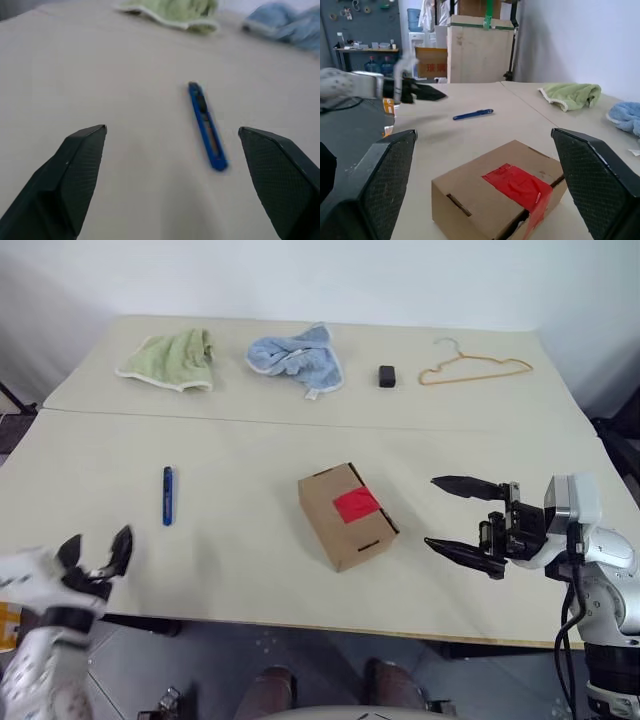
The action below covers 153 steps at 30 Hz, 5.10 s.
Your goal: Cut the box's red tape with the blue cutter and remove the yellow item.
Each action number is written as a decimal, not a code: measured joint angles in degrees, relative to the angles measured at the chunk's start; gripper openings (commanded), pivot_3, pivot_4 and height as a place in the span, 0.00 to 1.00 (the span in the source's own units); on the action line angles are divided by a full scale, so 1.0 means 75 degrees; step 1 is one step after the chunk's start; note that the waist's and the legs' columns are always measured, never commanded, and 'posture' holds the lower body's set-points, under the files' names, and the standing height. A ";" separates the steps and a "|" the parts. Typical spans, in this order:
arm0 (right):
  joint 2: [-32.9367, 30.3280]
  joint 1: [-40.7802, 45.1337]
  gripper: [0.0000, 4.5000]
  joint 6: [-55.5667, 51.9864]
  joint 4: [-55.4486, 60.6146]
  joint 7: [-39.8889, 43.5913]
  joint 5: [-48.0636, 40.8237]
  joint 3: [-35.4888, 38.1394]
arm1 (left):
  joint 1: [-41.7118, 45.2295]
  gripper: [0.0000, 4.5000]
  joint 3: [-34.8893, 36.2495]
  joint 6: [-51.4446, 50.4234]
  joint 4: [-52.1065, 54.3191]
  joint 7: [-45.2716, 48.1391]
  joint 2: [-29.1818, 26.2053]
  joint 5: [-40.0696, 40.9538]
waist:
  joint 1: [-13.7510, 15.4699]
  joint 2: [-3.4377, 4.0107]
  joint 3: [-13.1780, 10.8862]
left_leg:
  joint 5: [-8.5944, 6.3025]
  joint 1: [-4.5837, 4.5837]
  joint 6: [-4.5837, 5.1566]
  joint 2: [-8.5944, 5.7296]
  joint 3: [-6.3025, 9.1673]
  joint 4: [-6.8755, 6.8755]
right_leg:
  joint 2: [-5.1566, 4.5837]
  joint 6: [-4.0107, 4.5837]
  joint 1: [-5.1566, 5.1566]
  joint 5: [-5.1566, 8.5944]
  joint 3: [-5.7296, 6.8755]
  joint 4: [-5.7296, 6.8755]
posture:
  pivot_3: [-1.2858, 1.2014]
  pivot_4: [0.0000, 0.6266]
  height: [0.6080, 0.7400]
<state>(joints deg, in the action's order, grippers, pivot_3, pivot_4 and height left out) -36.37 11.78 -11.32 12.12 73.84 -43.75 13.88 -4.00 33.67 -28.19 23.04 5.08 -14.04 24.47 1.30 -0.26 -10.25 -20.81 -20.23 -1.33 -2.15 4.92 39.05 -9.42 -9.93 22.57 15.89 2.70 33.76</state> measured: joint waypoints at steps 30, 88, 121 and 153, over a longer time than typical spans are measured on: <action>0.0152 -0.0740 1.00 0.0174 0.0762 -0.0622 -0.0031 0.0315 | 0.2130 0.28 -0.0954 -0.2985 -0.0763 -0.1852 0.0289 -0.0750 | 0.0047 0.0064 0.0038 | -0.0001 0.0010 0.0004 -0.0005 -0.0016 0.0002 | 0.0000 -0.0001 -0.0007 0.0000 -0.0011 -0.0011 | 0.52 0.24 1.00; -0.0900 -0.0751 0.01 -0.3961 0.3623 -0.4117 0.1701 -0.4016 | 0.3633 0.10 -0.7871 -0.1260 0.1018 0.8258 -0.4433 -0.2828 | 0.0022 0.0050 -0.0014 | -0.0035 -0.0018 0.0048 -0.0001 -0.0035 0.0001 | 0.0003 0.0000 0.0006 -0.0001 -0.0003 -0.0046 | 0.52 0.24 1.00; -0.0027 -0.0122 0.01 -0.1347 0.1316 -0.2565 0.3447 -0.5021 | 0.3619 0.10 -0.7958 -0.2012 0.1380 0.7679 -0.4540 -0.2711 | 0.0012 0.0035 -0.0004 | -0.0010 0.0005 0.0036 0.0001 -0.0037 0.0005 | 0.0005 -0.0001 -0.0004 -0.0001 -0.0010 -0.0014 | 0.52 0.24 1.00; -0.0469 0.0151 0.01 -0.3389 0.2564 -0.2636 0.3316 -0.4863 | 0.3802 0.10 -0.8081 -0.2326 0.1418 0.7523 -0.4436 -0.2674 | 0.0022 0.0034 -0.0004 | -0.0007 -0.0003 0.0038 -0.0002 -0.0034 0.0006 | 0.0004 -0.0001 0.0000 -0.0001 -0.0010 -0.0015 | 0.52 0.24 1.00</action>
<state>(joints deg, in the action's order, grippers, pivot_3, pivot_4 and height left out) -39.88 12.92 -36.74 31.35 54.07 -18.88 -22.59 24.51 -26.94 -45.64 33.67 61.51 -47.31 4.42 1.46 -0.01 -10.29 -20.86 -20.26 -1.04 -2.17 4.66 39.10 -9.39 -9.94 22.57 15.88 2.62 33.64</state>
